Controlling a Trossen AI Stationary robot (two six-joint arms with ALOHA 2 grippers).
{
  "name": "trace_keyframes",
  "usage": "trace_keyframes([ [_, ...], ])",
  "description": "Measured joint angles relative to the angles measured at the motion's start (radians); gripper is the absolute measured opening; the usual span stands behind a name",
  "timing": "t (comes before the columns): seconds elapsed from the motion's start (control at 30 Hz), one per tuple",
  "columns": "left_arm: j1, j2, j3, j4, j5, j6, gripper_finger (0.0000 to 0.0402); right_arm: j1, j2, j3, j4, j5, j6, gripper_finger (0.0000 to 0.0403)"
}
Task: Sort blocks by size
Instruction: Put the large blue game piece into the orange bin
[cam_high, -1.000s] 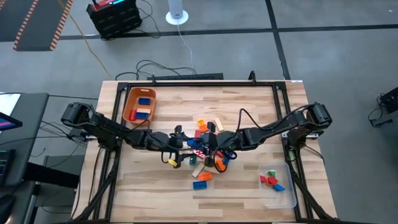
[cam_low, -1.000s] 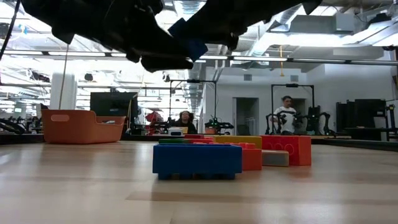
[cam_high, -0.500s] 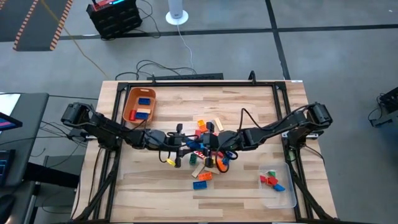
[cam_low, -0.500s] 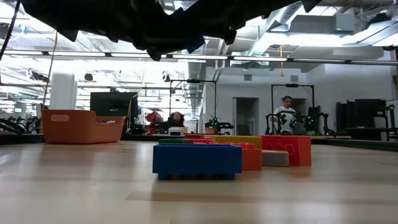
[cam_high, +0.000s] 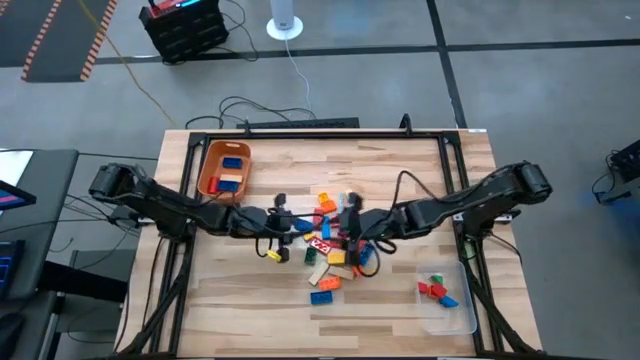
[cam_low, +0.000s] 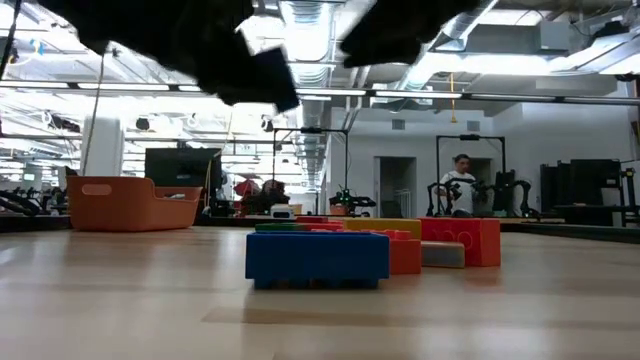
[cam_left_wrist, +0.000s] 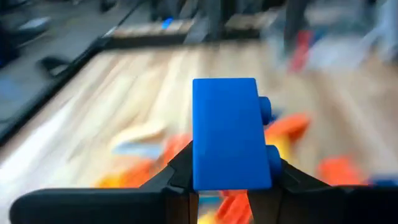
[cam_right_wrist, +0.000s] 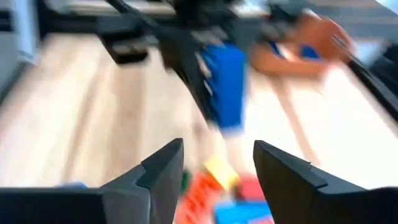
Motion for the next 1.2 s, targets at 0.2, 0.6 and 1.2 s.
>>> trace_keyframes([
  [0.2,0.013,-0.174,-0.001,-0.485,-0.479,-0.026,0.0091,0.01,-0.038,-0.001,-0.279,0.158,0.147,0.0227],
  [0.6,0.446,-0.297,-0.001,-1.191,-0.479,-0.462,0.0096,0.026,0.066,0.0,-0.228,0.179,0.162,0.0226],
  [1.2,0.467,-0.267,-0.006,-1.105,-0.29,-0.347,0.0212,0.027,0.069,0.0,-0.227,0.179,0.159,0.0226],
])
